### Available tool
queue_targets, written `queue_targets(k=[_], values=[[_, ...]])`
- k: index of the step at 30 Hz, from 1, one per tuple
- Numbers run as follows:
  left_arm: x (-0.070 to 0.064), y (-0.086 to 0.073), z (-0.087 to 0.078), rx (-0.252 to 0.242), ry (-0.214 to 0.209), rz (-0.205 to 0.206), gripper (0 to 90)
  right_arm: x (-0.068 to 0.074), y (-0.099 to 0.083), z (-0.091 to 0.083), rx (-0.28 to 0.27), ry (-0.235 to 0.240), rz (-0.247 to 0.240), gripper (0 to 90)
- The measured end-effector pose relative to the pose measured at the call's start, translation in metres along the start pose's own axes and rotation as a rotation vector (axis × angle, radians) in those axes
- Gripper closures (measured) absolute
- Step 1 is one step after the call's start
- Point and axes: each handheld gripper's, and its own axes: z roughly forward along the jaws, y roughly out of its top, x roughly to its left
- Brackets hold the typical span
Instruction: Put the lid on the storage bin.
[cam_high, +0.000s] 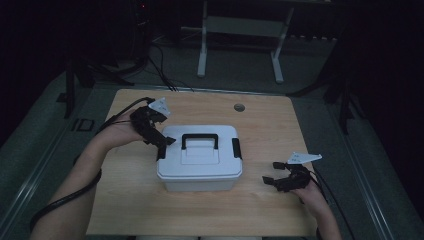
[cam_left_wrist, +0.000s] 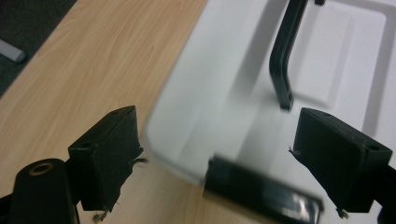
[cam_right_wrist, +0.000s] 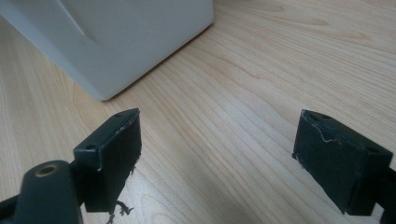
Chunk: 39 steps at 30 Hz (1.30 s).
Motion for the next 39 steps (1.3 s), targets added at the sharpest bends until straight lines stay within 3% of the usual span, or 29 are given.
queue_targets(k=[4, 6, 9, 19, 28, 29, 36, 39], values=[[0.003, -0.02, -0.009, -0.023, -0.017, -0.021, 14.4, 0.0, 0.0, 0.0, 0.004, -0.001, -0.002, 14.9], [0.006, -0.031, -0.014, -0.042, -0.032, -0.051, 14.4, 0.0, 0.001, 0.0, -0.002, 0.0, -0.002, 14.9], [0.008, -0.051, -0.022, -0.052, -0.018, -0.075, 14.4, -0.001, 0.001, 0.0, -0.009, -0.004, 0.005, 14.9], [0.004, -0.087, -0.023, -0.084, -0.005, -0.091, 14.4, 0.0, 0.0, 0.005, -0.002, 0.0, 0.004, 14.9], [-0.001, -0.119, -0.008, -0.084, -0.022, -0.13, 14.3, 0.0, -0.001, 0.007, -0.001, -0.006, -0.001, 14.9], [-0.004, -0.129, -0.001, -0.088, -0.027, -0.144, 14.3, 0.001, -0.002, 0.008, 0.002, -0.008, -0.004, 14.9], [-0.015, -0.151, 0.016, -0.102, -0.044, -0.175, 14.3, -0.001, -0.005, 0.009, -0.017, -0.031, 0.012, 14.8], [-0.02, -0.164, 0.024, -0.095, -0.019, -0.194, 14.3, 0.0, -0.006, 0.01, -0.021, -0.044, 0.009, 14.8]])
